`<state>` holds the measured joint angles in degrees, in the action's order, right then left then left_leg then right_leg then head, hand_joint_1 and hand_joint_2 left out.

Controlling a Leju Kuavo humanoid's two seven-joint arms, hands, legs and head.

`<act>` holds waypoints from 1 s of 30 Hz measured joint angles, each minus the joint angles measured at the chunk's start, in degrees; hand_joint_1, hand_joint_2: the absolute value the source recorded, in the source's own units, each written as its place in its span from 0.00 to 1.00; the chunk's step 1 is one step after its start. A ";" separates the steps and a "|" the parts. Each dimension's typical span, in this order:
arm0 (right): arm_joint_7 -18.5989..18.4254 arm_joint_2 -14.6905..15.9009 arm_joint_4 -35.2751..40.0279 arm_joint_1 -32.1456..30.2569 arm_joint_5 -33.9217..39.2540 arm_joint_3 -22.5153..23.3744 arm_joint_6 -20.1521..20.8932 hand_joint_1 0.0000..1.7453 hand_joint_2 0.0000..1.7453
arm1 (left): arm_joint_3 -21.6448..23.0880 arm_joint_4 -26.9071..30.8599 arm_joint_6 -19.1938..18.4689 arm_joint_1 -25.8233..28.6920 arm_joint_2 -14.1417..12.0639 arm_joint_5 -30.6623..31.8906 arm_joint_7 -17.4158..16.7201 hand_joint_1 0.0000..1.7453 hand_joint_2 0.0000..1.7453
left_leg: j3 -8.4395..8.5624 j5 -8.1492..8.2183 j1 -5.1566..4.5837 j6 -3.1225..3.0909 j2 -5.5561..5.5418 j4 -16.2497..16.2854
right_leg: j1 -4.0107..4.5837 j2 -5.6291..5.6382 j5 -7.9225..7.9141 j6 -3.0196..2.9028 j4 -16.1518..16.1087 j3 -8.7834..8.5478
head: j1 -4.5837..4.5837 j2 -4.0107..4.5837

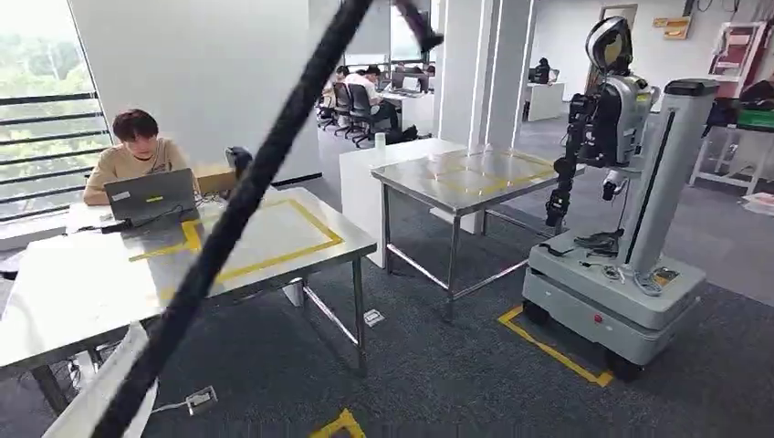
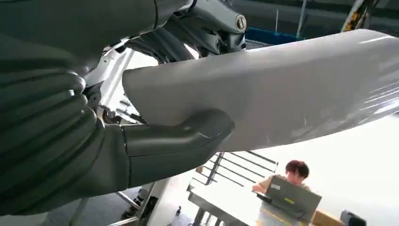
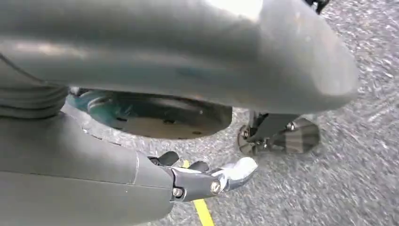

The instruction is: Take the parts from the cabinet and place them on the table.

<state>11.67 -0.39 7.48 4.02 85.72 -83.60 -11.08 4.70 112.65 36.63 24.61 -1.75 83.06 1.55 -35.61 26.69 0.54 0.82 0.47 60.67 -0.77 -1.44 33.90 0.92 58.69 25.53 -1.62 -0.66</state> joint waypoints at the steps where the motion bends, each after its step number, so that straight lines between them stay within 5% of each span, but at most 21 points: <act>1: -0.02 0.00 0.00 0.00 0.00 0.00 0.00 0.00 0.00 | 0.07 -0.02 0.00 -0.12 0.00 0.00 0.00 1.00 1.00 | 0.30 0.18 0.04 -0.34 -0.28 -0.14 | -0.08 -0.03 -0.28 0.32 -0.09 -0.10 | 0.07 0.00; 3: 0.02 0.00 0.00 0.10 0.00 0.00 0.04 0.00 0.00 | 0.18 0.02 0.00 -0.06 0.02 0.00 -0.02 1.00 1.00 | 1.92 0.60 0.31 -1.04 -0.64 -1.01 | -0.27 0.66 -0.54 0.63 3.69 1.58 | 0.09 0.00; 7: -0.07 0.00 0.00 0.05 0.00 0.00 0.07 0.00 0.00 | 0.28 -0.04 0.00 -0.31 0.02 0.00 -0.15 1.00 1.00 | 3.25 1.98 0.05 -1.82 -1.17 -1.09 | -0.02 0.99 4.84 0.74 17.07 11.90 | 0.15 0.00; 8: -0.09 0.00 0.00 -0.10 0.00 0.00 0.07 0.00 0.00 | 0.28 -0.09 0.00 -0.33 0.02 0.00 -0.15 1.00 1.00 | 3.85 2.44 -0.08 -1.86 -1.43 -1.09 | -0.02 1.00 4.62 0.69 17.48 13.45 | 0.15 0.00; 9: -0.09 0.00 0.00 -0.19 -0.02 0.00 0.07 0.00 0.00 | 0.28 -0.18 0.00 -0.34 0.00 0.00 -0.15 1.00 1.00 | 4.54 2.91 -0.18 -1.87 -1.61 -1.09 | 0.02 1.01 2.76 0.52 15.62 13.72 | 0.13 0.00; 11: -0.09 0.00 0.00 -0.15 -0.02 0.00 0.07 0.00 0.00 | 0.28 -0.22 0.02 -0.41 0.00 -0.02 -0.15 1.00 1.00 | 5.88 3.79 -0.31 -1.81 -1.78 -1.09 | 0.26 1.07 -3.27 -0.11 8.51 12.11 | 0.15 0.00; 12: -0.09 0.02 0.00 -0.15 -0.02 0.00 0.07 0.00 0.00 | 0.28 -0.28 0.15 -0.57 0.00 -0.24 -0.15 1.00 1.00 | 6.16 4.48 -0.38 -1.68 -1.78 -1.11 | 0.60 1.20 -7.96 -0.85 2.88 10.65 | 0.13 0.00; 14: -0.26 0.17 0.00 -0.08 0.00 0.00 0.17 0.00 0.00 | 0.31 -0.77 0.68 -0.82 -0.22 -0.72 -0.15 1.00 1.00 | 6.51 5.41 -0.53 -0.80 -2.20 -0.95 | 1.18 1.60 -4.56 -1.11 2.63 10.57 | 0.02 0.00; 18: -0.26 0.17 0.00 -0.15 0.02 0.00 0.09 0.00 0.00 | 0.57 -1.73 1.96 -1.25 -1.29 -2.03 -0.15 1.00 1.00 | 8.14 6.14 -0.32 0.49 -1.69 0.87 | 0.84 1.44 -6.00 -2.60 1.18 7.42 | -0.06 0.00; 20: -0.26 0.24 0.00 0.17 0.00 0.02 -0.07 0.00 0.00 | 0.74 -2.16 2.60 -1.97 -1.86 -2.40 -0.15 1.00 1.00 | 4.24 7.42 -0.24 1.02 -1.16 7.35 | 0.73 1.39 -5.42 -3.22 1.17 6.75 | -0.06 0.00; 23: -0.33 0.17 0.00 0.00 -0.52 0.02 -0.02 0.00 0.00 | 0.90 -2.95 2.88 -1.91 -2.34 -2.54 -0.50 1.00 1.00 | -2.59 12.29 -0.06 1.63 -1.03 14.81 | 0.54 1.38 -4.10 -3.17 1.17 5.65 | -0.09 0.00; 24: -0.37 0.17 0.00 -0.12 -0.74 0.00 -0.02 0.00 0.00 | 0.90 -3.15 2.78 -1.90 -2.36 -2.43 -0.70 1.00 1.00 | -3.15 11.94 0.03 1.71 -0.95 13.79 | 0.42 1.41 -3.58 -3.01 1.17 4.92 | -0.09 0.00; 25: -0.44 0.15 0.00 -0.16 -0.96 0.00 -0.02 0.00 0.00 | 0.90 -3.17 2.62 -1.87 -2.34 -2.10 -0.90 1.00 1.00 | -2.86 9.93 0.10 1.67 -0.83 11.12 | 0.26 1.43 -2.95 -2.81 1.17 4.07 | -0.06 0.00; 28: -0.61 0.07 0.00 -0.03 -1.25 0.00 -0.02 0.00 0.00 | 0.85 -2.99 1.59 -1.47 -2.19 -1.14 -0.94 1.00 1.00 | -1.65 -2.10 0.35 1.57 0.13 0.80 | 0.11 1.36 -1.11 -1.78 1.32 2.41 | -0.13 0.00; 29: -0.85 0.07 0.00 0.07 -1.31 0.00 -0.02 0.00 0.00 | 0.79 -2.95 1.15 -1.40 -1.90 -0.79 -0.90 1.00 1.00 | -1.66 0.56 0.13 0.68 0.41 1.03 | 0.35 1.60 -0.58 -1.36 1.23 2.16 | -0.26 0.02; 30: -1.03 -0.07 0.00 0.11 -1.33 -0.02 0.00 0.00 0.00 | 0.63 -2.71 0.76 -0.99 -1.66 -0.66 -0.68 1.00 1.00 | -1.15 -0.61 -0.03 0.25 0.22 0.81 | 0.41 1.28 -0.14 -0.77 0.88 2.02 | -0.22 0.00</act>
<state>10.64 -0.46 7.48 4.13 84.39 -83.62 -11.08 5.33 109.94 37.40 23.62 -3.41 82.40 0.87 -36.76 26.08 0.51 1.07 0.69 61.48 -0.36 -0.17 33.76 0.14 59.57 27.55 -1.84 -0.66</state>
